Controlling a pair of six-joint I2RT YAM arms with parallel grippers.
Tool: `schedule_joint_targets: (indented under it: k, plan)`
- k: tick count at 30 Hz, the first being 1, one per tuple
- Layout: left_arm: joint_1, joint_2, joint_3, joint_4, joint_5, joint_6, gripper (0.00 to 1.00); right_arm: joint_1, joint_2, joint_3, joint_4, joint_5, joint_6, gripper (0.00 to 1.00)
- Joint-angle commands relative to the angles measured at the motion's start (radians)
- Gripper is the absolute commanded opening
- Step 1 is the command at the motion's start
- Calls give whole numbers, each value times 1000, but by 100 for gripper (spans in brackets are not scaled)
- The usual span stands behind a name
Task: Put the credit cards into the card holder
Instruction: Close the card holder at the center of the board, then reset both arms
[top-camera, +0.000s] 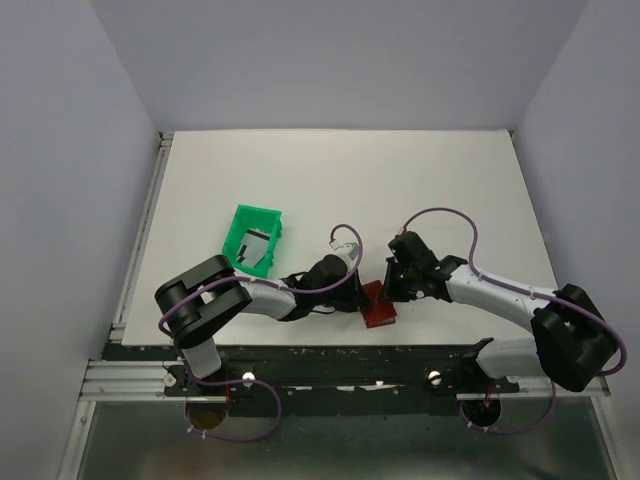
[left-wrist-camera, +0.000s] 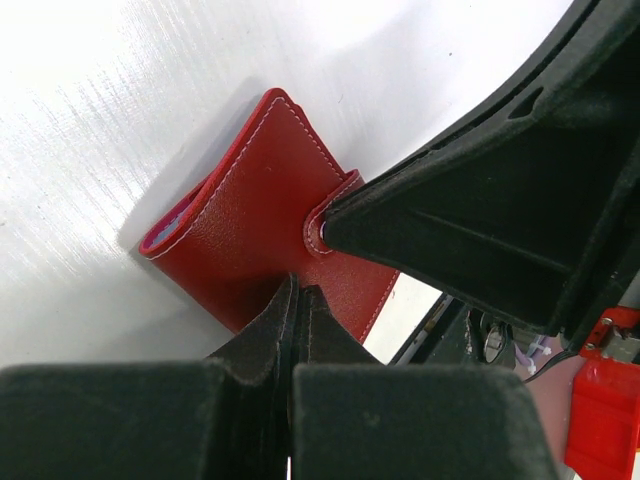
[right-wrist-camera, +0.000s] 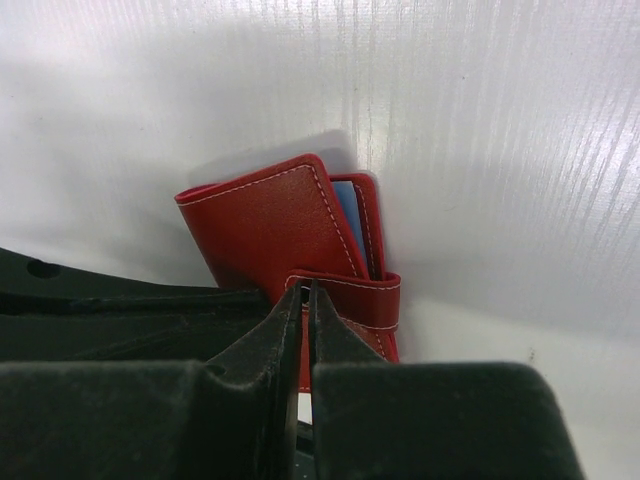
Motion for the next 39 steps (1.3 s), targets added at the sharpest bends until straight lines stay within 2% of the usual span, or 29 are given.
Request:
schedule_joint_targets:
  k: [1,7,15,21,28,34,39]
  plan:
    - [-5,46,-8,-92,5,19,0,0,85,23,-83,37,-31,13]
    - [-5,49,-5,-94,7,19,0,3,178,70,-158,94,-37,12]
    - [-2,55,3,-101,8,24,0,11,171,55,-146,106,-31,11]
    - [-2,48,7,-109,7,27,0,9,50,41,-110,102,-26,11]
    - [-2,38,18,-123,-1,30,0,9,-243,-20,-17,137,-4,12]
    - [-2,-6,15,-120,-13,38,0,3,-369,-42,-59,210,-7,13]
    - [-2,-154,30,-207,-152,67,0,3,-458,-106,-66,270,35,16]
